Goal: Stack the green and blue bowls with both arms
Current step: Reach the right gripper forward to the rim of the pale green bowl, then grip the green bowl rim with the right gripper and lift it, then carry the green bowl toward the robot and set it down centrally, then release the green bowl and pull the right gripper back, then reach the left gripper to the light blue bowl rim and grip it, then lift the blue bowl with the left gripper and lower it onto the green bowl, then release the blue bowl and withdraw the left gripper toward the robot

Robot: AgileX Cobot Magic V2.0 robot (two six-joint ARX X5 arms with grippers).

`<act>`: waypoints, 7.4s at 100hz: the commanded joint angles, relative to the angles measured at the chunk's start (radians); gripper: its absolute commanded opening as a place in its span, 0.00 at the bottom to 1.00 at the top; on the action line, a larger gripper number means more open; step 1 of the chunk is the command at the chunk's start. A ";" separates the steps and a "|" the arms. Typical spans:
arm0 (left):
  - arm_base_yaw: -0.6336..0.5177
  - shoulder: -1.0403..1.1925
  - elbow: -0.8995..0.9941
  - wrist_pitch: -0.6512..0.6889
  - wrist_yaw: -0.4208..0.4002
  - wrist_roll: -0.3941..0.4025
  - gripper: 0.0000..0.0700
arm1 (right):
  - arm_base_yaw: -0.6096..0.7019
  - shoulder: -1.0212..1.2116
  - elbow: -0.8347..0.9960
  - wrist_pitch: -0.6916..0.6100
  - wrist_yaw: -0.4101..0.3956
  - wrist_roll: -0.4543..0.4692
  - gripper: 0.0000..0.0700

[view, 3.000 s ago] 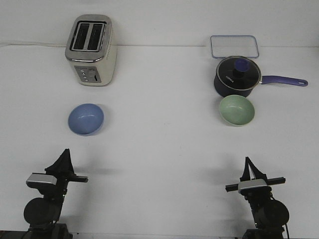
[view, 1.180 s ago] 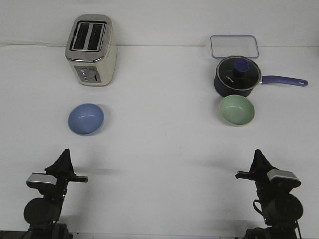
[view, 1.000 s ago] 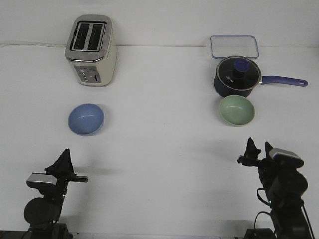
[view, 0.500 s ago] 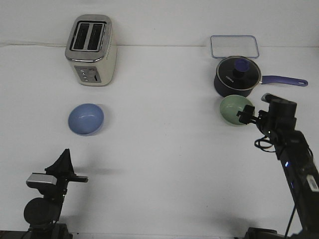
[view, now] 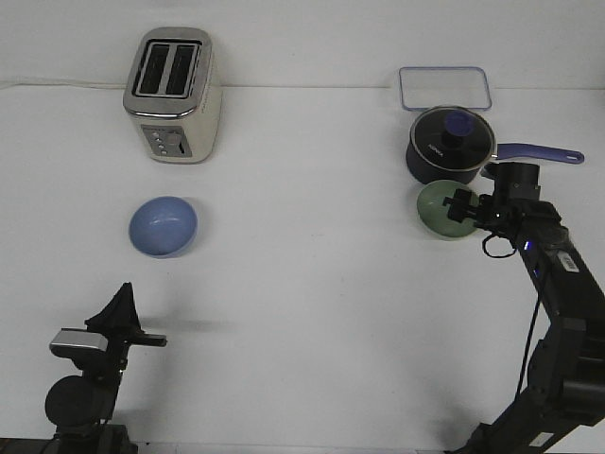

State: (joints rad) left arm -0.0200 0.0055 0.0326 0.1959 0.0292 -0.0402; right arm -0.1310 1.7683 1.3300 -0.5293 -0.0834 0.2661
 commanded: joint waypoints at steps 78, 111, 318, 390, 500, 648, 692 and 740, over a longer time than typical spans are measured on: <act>0.000 -0.001 -0.019 0.014 0.002 -0.002 0.02 | -0.015 -0.006 0.026 -0.040 -0.113 -0.039 0.00; 0.000 -0.001 -0.019 0.014 0.002 -0.002 0.02 | 0.008 -0.256 0.026 -0.134 -0.259 -0.047 0.00; 0.000 0.034 0.177 -0.254 -0.047 -0.315 0.02 | 0.692 -0.637 -0.415 0.117 -0.069 -0.067 0.42; 0.006 1.048 0.832 -0.488 -0.089 -0.229 0.66 | 0.692 -1.048 -0.794 0.246 0.111 -0.046 0.41; 0.145 1.577 1.009 -0.489 0.047 -0.201 0.01 | 0.693 -1.048 -0.794 0.244 0.110 -0.054 0.41; -0.689 1.452 1.014 -0.443 0.253 -0.137 0.02 | 0.693 -1.048 -0.794 0.244 0.109 -0.053 0.41; -0.660 1.425 1.014 -0.377 0.231 -0.132 0.62 | 0.692 -1.048 -0.794 0.245 0.113 -0.054 0.41; -0.308 1.079 1.006 -0.479 -0.179 -0.001 0.01 | 0.692 -1.156 -0.794 0.318 0.214 -0.114 0.01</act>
State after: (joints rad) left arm -0.3576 1.1107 1.0267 -0.2623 -0.1421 -0.0837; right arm 0.5552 0.6403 0.5320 -0.2176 0.1085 0.1745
